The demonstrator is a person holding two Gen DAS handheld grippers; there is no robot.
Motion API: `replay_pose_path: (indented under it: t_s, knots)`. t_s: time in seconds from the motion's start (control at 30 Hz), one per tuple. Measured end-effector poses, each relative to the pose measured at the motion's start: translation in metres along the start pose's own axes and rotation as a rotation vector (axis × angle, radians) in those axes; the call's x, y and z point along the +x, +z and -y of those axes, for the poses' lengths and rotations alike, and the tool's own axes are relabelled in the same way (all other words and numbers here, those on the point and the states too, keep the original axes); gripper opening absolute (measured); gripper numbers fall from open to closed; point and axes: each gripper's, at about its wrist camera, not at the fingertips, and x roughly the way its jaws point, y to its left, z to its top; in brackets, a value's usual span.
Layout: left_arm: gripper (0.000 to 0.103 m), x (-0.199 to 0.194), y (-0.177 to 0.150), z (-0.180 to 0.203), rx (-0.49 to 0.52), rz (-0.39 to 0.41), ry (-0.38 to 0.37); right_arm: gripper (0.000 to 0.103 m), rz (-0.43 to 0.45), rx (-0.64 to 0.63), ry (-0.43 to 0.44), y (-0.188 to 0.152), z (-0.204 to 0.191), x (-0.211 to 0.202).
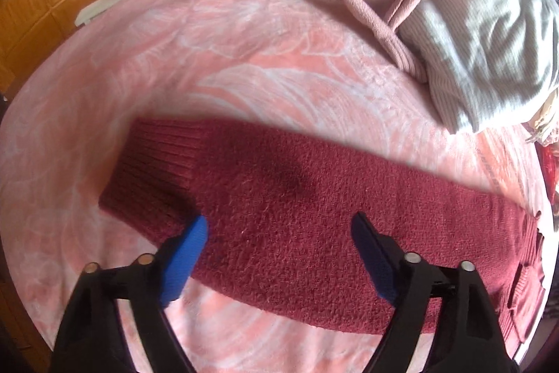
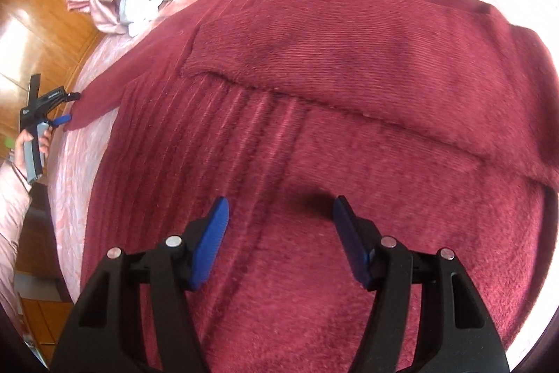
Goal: Fold small clothes
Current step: 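Move the left tool to the other sleeve cuff and grasp it, then fold the held sleeve across the sweater back with the left tool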
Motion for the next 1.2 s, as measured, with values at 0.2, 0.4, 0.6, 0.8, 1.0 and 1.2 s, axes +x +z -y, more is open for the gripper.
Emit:
replay_pose_path:
  t_s: [0.2, 0.4, 0.6, 0.8, 1.0, 1.2]
  knots:
    - [0.036, 0.007, 0.002, 0.003, 0.051, 0.018, 0.041, 0.065, -0.007, -0.012, -0.017, 0.005, -0.008, 0.006]
    - [0.005, -0.005, 0.001, 0.012, 0.089, 0.078, 0.046, 0.065, -0.006, -0.005, -0.008, -0.001, -0.007, 0.002]
    - [0.004, -0.042, -0.007, 0.040, 0.090, 0.165, -0.062, 0.065, 0.007, 0.002, 0.011, -0.014, 0.000, -0.009]
    - [0.004, -0.082, -0.027, 0.114, 0.200, 0.202, -0.231, 0.065, 0.029, 0.028, 0.044, -0.027, 0.011, -0.020]
    - [0.004, -0.101, -0.064, 0.205, 0.329, 0.187, -0.374, 0.065, 0.046, 0.037, 0.064, -0.038, 0.020, -0.030]
    - [0.003, -0.094, -0.108, 0.290, 0.431, 0.105, -0.490, 0.065, 0.063, 0.076, 0.077, -0.048, 0.036, -0.037]
